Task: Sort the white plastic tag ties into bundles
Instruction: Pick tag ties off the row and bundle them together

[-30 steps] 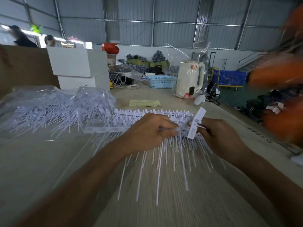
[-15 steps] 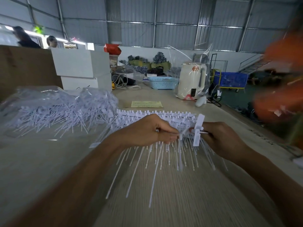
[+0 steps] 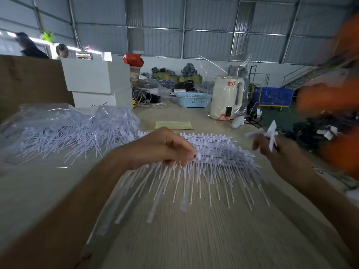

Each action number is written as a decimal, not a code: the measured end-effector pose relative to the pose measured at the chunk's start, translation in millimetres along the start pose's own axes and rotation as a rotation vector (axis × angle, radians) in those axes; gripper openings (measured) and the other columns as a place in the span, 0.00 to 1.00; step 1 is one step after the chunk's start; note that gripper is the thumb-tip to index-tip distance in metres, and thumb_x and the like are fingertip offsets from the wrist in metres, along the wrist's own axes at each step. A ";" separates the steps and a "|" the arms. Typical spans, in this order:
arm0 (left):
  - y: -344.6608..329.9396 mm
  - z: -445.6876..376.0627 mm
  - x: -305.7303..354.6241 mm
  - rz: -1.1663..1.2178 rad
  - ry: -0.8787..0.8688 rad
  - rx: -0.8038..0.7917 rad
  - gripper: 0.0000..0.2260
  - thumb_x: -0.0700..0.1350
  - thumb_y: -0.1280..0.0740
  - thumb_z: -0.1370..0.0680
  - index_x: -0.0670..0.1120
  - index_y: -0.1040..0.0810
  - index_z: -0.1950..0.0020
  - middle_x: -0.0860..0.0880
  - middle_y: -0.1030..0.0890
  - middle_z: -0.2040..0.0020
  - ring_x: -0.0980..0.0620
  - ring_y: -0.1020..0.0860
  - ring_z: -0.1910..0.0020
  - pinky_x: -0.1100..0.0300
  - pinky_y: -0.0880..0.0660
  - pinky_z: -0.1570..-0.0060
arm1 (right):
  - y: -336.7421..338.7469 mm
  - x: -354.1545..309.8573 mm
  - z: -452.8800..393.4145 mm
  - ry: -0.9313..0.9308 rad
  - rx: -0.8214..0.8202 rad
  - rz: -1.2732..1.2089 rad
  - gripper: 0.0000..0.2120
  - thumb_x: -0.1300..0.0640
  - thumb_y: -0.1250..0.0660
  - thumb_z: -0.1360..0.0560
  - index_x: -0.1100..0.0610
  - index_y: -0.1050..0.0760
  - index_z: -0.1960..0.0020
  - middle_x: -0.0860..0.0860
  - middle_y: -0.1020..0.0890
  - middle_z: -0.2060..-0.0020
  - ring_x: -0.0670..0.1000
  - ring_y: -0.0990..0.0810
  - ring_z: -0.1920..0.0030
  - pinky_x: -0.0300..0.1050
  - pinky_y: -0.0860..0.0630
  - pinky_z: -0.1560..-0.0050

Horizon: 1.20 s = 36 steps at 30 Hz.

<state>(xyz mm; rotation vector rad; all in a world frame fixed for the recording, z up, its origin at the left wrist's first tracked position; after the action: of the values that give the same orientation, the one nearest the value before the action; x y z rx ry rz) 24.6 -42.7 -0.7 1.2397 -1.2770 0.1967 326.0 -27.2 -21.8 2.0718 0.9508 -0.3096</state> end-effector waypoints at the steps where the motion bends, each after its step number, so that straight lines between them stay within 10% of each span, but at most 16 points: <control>1: 3.2 -2.2 0.0 -0.044 -0.005 0.121 0.11 0.48 0.27 0.27 0.47 0.14 0.46 0.50 0.14 0.56 0.52 0.19 0.62 0.59 0.23 0.59 | -4.5 -4.2 -1.2 -0.016 -0.016 -0.002 0.11 0.52 0.39 0.18 0.45 0.20 0.56 0.45 0.20 0.64 0.48 0.23 0.65 0.45 0.27 0.63; 14: -29.7 -15.1 24.6 -0.529 -0.260 0.361 0.15 0.43 0.33 0.19 0.46 0.21 0.32 0.50 0.18 0.45 0.52 0.22 0.46 0.56 0.27 0.43 | -35.8 -58.8 12.9 -0.276 -0.138 -0.827 0.13 0.45 0.35 0.23 0.50 0.16 0.48 0.46 0.41 0.73 0.47 0.45 0.74 0.36 0.43 0.75; 24: -36.9 -14.3 30.9 -0.520 -0.292 0.417 0.17 0.48 0.33 0.20 0.59 0.32 0.33 0.53 0.20 0.41 0.53 0.22 0.41 0.50 0.24 0.43 | -53.1 -73.2 22.9 -0.255 -0.317 -0.664 0.22 0.38 0.37 0.24 0.54 0.17 0.62 0.48 0.36 0.75 0.47 0.39 0.74 0.38 0.41 0.75; 36: -41.8 -9.6 37.0 -0.867 -0.381 0.502 0.14 0.46 0.31 0.20 0.42 0.22 0.37 0.47 0.21 0.44 0.47 0.26 0.45 0.49 0.25 0.49 | -52.7 -68.0 22.0 -0.385 -0.289 -0.833 0.22 0.40 0.41 0.19 0.57 0.25 0.60 0.51 0.34 0.73 0.48 0.41 0.77 0.37 0.43 0.77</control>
<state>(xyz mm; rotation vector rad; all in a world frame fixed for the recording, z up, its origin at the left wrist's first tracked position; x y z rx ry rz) 73.5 -70.4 6.2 2.2338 -0.9058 -0.3884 243.8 -59.3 -31.6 1.2072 1.4659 -0.9013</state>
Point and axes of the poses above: each hand's wrist, its own z-axis away from the middle knuckle, its own y-axis out of the back of the hand, x = y × z, the point moved 4 cm from there along -z, towards the middle knuckle
